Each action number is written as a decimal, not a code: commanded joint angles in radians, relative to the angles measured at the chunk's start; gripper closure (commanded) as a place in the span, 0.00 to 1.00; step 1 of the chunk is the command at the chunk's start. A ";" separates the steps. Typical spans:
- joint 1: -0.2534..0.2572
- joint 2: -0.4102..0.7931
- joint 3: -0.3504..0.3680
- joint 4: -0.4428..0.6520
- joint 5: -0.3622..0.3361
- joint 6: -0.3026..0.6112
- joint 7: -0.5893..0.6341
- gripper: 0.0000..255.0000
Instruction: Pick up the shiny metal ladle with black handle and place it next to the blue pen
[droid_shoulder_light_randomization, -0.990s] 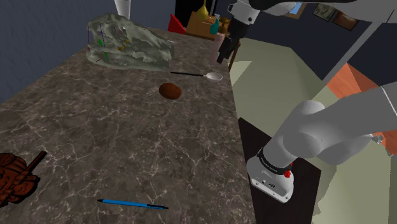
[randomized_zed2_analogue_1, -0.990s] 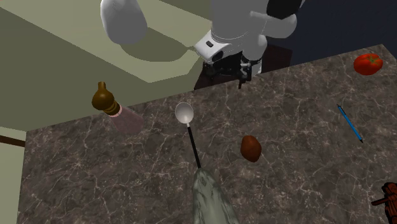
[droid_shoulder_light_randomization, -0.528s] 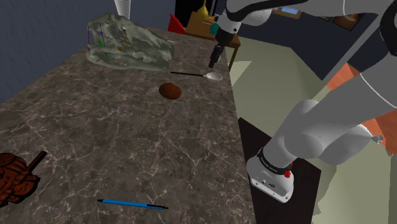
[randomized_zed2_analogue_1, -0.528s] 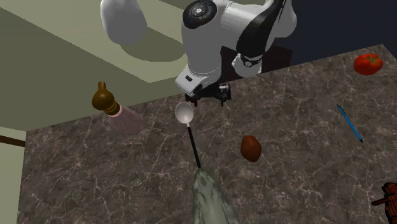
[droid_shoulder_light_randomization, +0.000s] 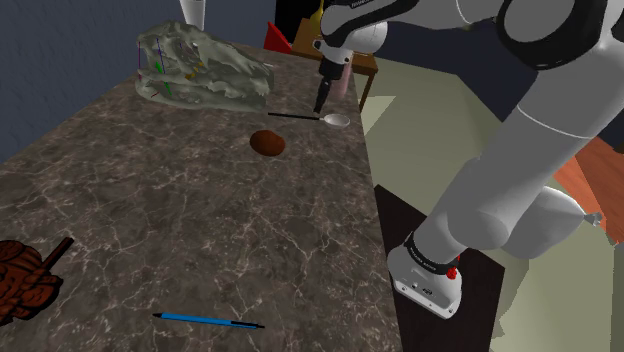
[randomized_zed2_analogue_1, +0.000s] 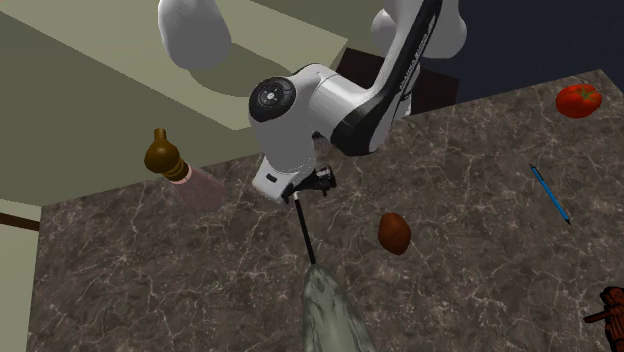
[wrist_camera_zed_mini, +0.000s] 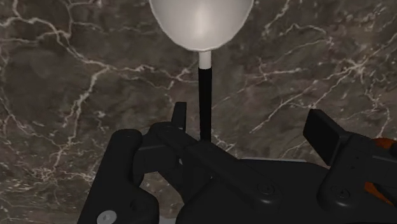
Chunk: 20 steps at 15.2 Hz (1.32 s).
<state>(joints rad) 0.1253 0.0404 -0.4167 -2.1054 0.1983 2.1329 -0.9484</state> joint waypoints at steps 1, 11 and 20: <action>-0.005 0.099 0.002 0.072 0.045 0.008 -0.082 0.00; -0.016 0.203 0.025 0.073 0.105 0.095 -0.149 0.00; -0.016 0.203 0.025 0.073 0.105 0.095 -0.149 1.00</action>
<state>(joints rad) 0.1084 0.2429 -0.3926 -2.0316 0.3033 2.2287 -1.0974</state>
